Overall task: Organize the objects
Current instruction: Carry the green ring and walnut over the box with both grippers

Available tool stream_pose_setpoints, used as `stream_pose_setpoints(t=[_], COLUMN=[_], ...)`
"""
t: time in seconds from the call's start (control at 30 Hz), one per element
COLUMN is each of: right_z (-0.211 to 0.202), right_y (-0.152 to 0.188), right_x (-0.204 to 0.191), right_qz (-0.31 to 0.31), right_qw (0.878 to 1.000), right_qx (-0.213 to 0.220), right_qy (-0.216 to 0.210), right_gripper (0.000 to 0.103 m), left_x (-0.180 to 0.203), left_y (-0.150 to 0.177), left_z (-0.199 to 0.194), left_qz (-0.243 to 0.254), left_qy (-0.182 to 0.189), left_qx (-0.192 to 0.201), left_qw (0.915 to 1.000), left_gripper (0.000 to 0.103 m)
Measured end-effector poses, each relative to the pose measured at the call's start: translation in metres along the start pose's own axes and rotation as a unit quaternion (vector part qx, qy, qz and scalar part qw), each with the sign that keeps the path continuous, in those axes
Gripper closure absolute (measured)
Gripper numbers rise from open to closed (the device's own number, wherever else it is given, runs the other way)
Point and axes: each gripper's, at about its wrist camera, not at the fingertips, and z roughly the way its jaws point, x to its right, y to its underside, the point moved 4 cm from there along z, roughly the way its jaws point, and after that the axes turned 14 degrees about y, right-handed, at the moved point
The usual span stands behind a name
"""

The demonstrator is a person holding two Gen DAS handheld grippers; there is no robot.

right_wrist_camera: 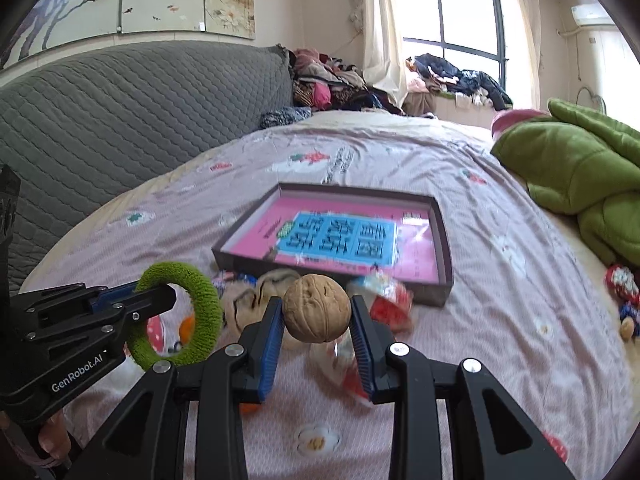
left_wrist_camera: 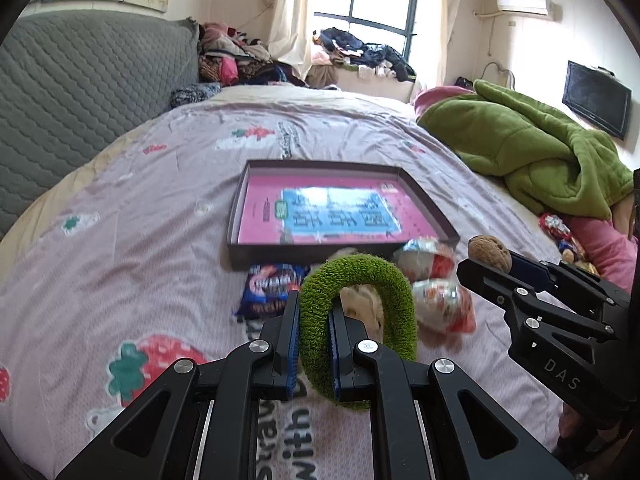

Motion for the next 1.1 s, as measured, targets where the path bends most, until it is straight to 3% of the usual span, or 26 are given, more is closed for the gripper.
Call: stream_pose_setpoints(t=[0.3, 0.7, 1.1], right_z=[0.014, 0.042, 0.098], right_y=[-0.022, -0.05, -0.068], right_x=[0.01, 0.032, 0.031], right_qz=[0.01, 0.02, 0.011], right_qw=[1.0, 0.999, 0.999], right_qx=[0.013, 0.023, -0.004], right_qy=[-0.01, 0.011, 0.032], right_gripper=[0.07, 0.07, 0.07], left_x=[-0.006, -0.019, -0.033], left_y=[-0.027, -0.069, -0.098], left_z=[0.022, 0.054, 0.106], left_qz=[-0.005, -0.015, -0.014], left_qy=[-0.005, 0.001, -0.012], left_qx=[0.006, 0.008, -0.008], left_qw=[1.0, 0.9999, 0.9998], left_gripper=[0.091, 0.091, 0.091])
